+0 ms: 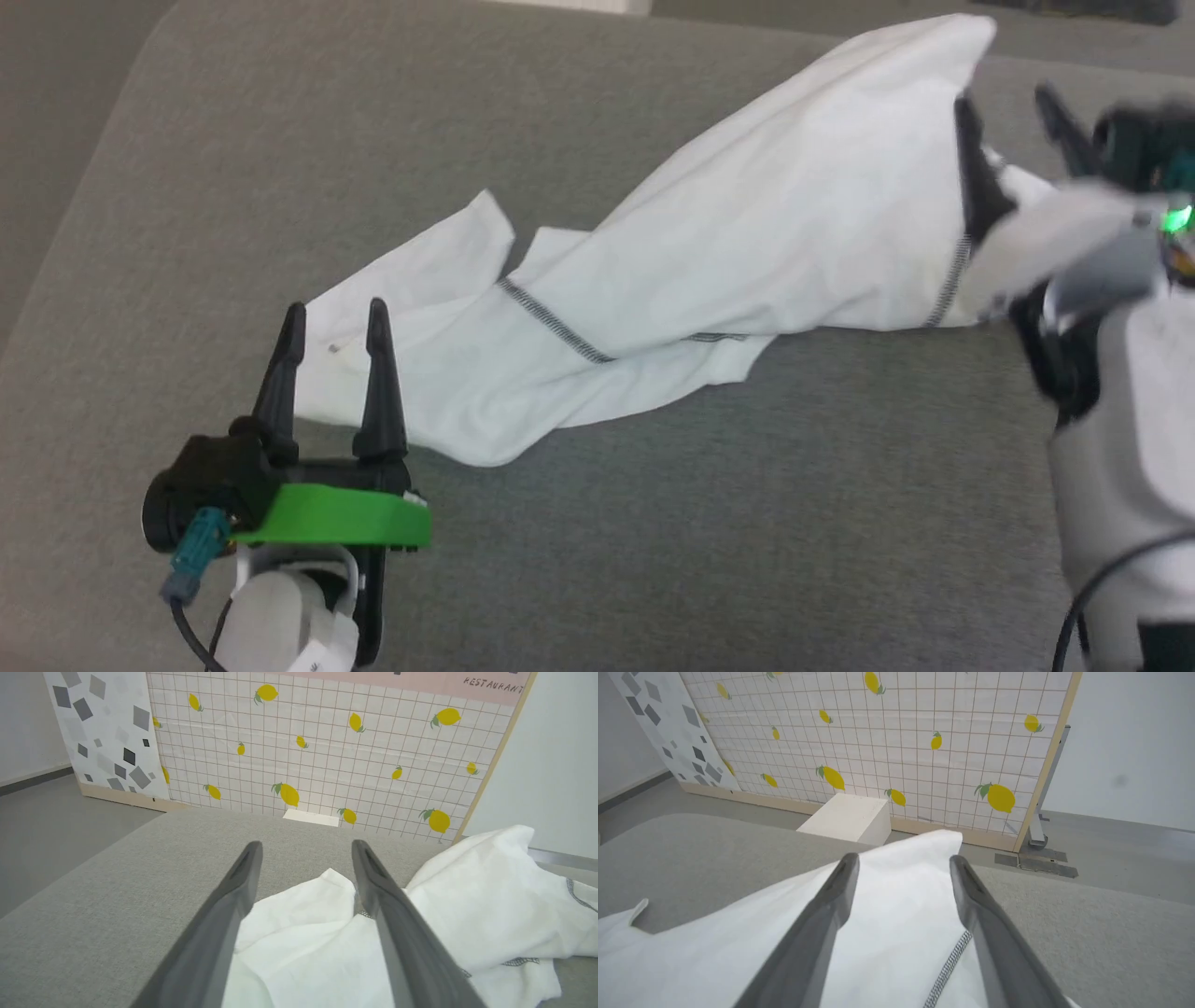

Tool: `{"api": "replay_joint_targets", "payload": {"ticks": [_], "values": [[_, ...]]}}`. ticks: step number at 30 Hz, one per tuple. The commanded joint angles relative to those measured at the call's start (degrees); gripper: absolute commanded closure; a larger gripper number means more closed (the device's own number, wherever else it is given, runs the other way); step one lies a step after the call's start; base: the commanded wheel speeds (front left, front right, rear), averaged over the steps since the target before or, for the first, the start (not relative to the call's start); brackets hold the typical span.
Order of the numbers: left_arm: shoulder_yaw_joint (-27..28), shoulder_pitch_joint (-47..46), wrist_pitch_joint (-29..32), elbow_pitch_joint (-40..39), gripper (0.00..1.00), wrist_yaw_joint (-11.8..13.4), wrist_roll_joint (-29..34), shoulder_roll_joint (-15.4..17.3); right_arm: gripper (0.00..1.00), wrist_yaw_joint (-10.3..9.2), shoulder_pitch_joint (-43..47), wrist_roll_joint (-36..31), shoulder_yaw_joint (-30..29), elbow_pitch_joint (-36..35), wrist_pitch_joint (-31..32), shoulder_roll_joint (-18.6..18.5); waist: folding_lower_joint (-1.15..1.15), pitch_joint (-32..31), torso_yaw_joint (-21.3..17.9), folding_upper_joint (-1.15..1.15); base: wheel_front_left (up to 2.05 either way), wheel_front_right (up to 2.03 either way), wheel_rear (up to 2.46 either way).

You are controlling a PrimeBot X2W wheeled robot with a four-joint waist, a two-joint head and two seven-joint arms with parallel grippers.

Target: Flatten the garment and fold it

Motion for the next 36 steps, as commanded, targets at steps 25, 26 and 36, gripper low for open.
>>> {"api": "replay_joint_targets", "payload": {"ticks": [25, 26, 36], "values": [[-19.2, -17.9, 41.1, 22.4, 0.00, -2.4, -5.3, 0.5, 0.00, -0.06, 32.2, 15.5, -11.2, -19.2, -2.1, 4.3, 0.00, -7.5, -17.8, 0.00, 0.00, 0.00, 0.00], [-19.5, -18.9, 44.3, 24.1, 0.00, -1.7, -4.9, 0.8, 0.00, -0.06, 32.0, 15.5, -11.0, -19.3, -2.3, 4.3, 0.00, -7.0, -18.1, 0.00, 0.00, 0.00, 0.00], [-19.5, -22.7, 48.6, 32.1, 0.00, 0.6, -4.6, 1.5, 0.00, -0.06, 31.2, 15.9, -10.5, -18.6, -3.7, 4.3, 0.00, -4.2, -18.7, 0.00, 0.00, 0.00, 0.00]]}}
